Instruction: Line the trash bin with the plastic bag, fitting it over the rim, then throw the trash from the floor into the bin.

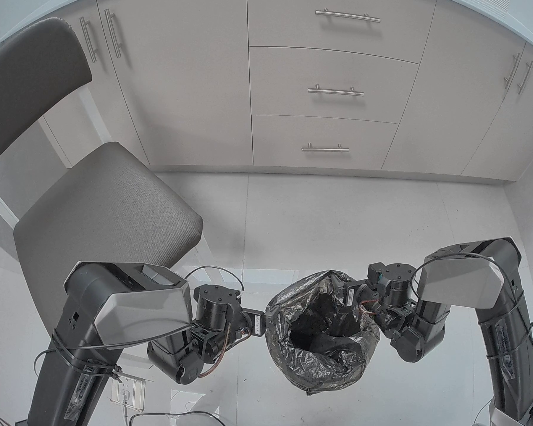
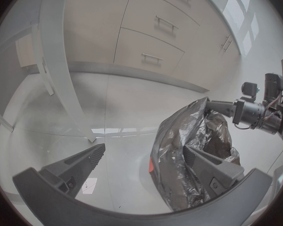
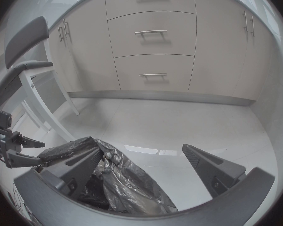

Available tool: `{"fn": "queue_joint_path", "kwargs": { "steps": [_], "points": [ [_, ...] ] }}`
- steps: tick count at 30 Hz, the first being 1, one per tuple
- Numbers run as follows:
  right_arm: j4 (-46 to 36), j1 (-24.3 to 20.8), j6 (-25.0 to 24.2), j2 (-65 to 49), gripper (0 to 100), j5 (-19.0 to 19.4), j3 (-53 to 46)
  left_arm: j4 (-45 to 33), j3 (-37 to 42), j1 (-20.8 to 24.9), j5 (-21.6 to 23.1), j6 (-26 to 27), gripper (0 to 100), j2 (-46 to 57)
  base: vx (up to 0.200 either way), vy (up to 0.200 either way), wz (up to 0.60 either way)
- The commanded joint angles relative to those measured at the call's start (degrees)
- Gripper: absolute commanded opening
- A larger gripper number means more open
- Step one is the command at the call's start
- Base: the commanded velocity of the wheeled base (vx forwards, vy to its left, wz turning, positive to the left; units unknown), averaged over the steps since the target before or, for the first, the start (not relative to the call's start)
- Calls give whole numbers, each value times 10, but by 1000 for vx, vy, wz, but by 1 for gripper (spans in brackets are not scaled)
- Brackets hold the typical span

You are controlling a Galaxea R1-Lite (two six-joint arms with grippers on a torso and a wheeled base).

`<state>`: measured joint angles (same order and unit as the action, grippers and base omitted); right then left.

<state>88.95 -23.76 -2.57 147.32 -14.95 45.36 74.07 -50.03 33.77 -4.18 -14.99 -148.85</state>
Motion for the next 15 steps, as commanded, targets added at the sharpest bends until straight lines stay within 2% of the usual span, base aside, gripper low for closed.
{"fn": "queue_joint_path", "kwargs": {
  "steps": [1, 15],
  "points": [
    [-2, 7, -2, 23, 100, 1, 10, 7, 5, 6, 1, -1, 100, 1, 0, 0, 0],
    [-55, 20, -36, 47, 100, 1, 48, 8, 5, 7, 1, -10, 100, 1, 0, 0, 0]
  ]
}}
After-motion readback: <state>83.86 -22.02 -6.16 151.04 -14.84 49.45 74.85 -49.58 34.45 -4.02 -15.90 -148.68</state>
